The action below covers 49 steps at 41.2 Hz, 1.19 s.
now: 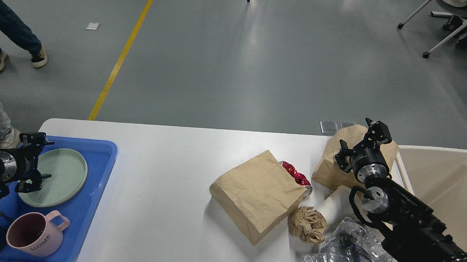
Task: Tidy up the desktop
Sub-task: 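Open the left gripper and raise it off the plates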
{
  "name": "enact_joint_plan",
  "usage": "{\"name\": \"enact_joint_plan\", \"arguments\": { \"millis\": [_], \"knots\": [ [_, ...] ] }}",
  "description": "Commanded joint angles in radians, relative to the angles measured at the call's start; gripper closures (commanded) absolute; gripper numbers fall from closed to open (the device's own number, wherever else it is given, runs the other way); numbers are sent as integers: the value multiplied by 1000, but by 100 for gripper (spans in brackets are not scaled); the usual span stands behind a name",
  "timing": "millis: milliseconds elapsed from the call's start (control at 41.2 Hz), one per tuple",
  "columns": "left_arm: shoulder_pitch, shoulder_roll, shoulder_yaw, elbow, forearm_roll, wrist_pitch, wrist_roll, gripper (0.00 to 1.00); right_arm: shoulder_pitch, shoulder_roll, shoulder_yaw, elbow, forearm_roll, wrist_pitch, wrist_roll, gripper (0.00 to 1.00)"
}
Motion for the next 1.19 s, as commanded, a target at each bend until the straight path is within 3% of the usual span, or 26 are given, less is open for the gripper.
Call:
{"name": "enact_joint_plan", "arguments": {
  "millis": [0,486,655,777,1020,1117,1165],
  "knots": [
    [25,-17,-178,1,-2,0,-5,5,0,0,0,0,0,0,0,0],
    [91,-43,-735,-2,-185,-16,-21,4,0,0,0,0,0,0,0,0],
    [48,-49,-755,-8,-186,-42,-32,4,0,0,0,0,-1,0,0,0],
    [23,-78,-749,-11,-185,-55,-87,4,0,0,0,0,-1,0,0,0],
    [29,-170,-737,-11,-179,-157,-307,4,0,0,0,0,-1,0,0,0],
    [46,-179,-737,-9,-179,-181,-377,4,0,0,0,0,0,0,0,0],
    [55,-181,-732,-9,-176,-181,-386,4,0,0,0,0,0,0,0,0]
  ]
}}
